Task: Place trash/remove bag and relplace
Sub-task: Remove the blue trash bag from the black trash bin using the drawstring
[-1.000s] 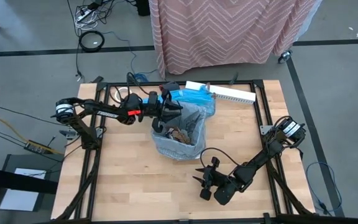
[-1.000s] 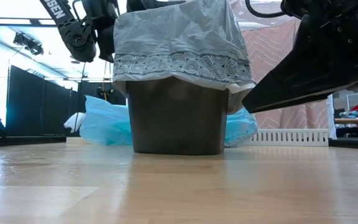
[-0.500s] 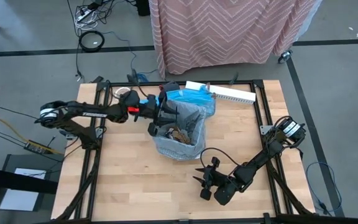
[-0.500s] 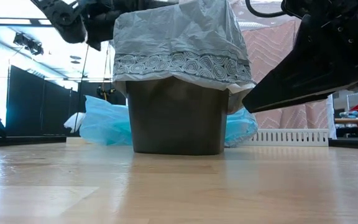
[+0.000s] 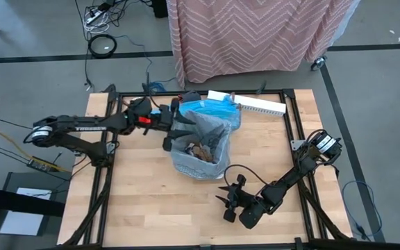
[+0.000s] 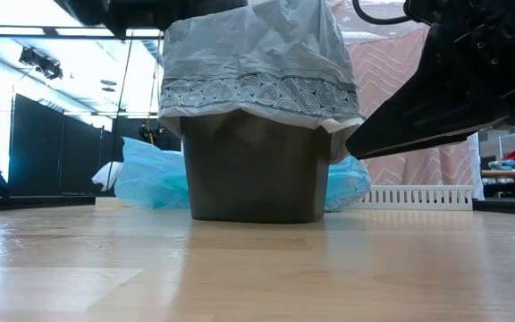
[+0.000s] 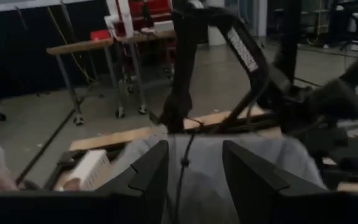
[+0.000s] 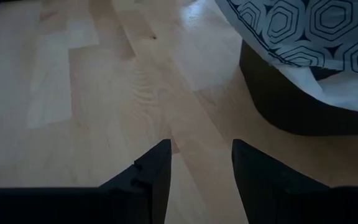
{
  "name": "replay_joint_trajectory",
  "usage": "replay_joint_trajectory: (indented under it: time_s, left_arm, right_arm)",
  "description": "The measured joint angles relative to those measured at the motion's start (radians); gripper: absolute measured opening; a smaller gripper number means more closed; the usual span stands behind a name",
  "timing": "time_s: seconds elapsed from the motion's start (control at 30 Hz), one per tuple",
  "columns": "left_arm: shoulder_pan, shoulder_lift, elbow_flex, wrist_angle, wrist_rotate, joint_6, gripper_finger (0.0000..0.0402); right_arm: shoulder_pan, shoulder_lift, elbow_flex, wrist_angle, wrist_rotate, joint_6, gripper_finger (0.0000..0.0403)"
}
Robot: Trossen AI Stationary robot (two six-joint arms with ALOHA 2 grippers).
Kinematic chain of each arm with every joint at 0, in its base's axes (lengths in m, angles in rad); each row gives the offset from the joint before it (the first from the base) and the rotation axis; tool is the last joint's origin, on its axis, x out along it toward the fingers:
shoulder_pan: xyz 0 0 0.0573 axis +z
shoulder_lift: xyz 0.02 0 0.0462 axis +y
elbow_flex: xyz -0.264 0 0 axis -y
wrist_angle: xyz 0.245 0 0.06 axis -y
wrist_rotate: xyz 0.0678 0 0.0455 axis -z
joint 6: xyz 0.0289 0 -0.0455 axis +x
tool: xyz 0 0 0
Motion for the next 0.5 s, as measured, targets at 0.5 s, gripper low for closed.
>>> replay_joint_trajectory:
  time_s: [0.5]
  left_arm:
    - [-0.019,-0.196,0.384,-0.619,-0.26,-0.144,0.0158]
  right_arm:
    - [0.0,-0.067,-0.001,-0.229,0.161,-0.061,0.0154]
